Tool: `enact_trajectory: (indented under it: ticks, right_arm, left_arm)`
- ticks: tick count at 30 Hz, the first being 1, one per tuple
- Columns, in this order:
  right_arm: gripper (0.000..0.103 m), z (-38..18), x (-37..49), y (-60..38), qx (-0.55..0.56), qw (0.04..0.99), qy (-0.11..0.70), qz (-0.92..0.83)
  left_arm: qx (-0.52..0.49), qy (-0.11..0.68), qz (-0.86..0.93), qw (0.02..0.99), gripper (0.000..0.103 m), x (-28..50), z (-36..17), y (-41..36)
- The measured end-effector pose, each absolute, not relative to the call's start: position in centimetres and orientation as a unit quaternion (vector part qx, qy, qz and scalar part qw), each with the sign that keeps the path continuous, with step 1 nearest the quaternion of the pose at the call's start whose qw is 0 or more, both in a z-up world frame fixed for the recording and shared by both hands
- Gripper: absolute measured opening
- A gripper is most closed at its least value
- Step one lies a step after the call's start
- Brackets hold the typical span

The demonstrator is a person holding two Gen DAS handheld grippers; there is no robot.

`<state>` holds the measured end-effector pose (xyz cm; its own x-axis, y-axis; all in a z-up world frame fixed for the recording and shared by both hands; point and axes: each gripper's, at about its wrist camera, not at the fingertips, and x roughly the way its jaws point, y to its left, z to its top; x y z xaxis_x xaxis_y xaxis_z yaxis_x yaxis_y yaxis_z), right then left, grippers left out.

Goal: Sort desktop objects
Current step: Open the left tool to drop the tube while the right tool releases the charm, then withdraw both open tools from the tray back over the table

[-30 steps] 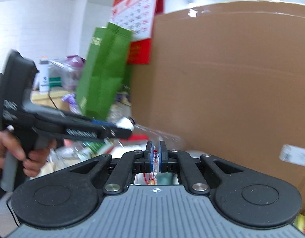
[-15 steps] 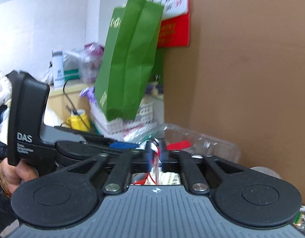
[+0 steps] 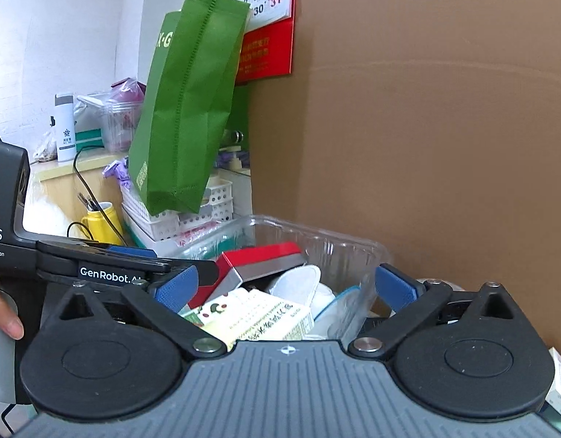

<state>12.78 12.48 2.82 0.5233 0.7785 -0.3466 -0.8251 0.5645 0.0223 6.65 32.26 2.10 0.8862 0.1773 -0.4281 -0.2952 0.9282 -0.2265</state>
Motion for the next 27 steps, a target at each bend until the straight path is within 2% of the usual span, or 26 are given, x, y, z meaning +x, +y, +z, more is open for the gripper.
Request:
enact_trajectory:
  ticks: [14, 27]
  right_arm:
    - [0.103, 3.0, 12.5, 8.6, -0.039, 0.878, 0.159, 0.45]
    - [0.103, 3.3, 12.1, -0.1, 0.018, 0.896, 0.146, 0.419]
  left_arm:
    - [-0.134, 0.212, 0.118, 0.961, 0.103, 6.6, 3.1, 28.7]
    - [-0.107, 0.199, 0.075, 0.971, 0.103, 7.3, 4.8, 21.0]
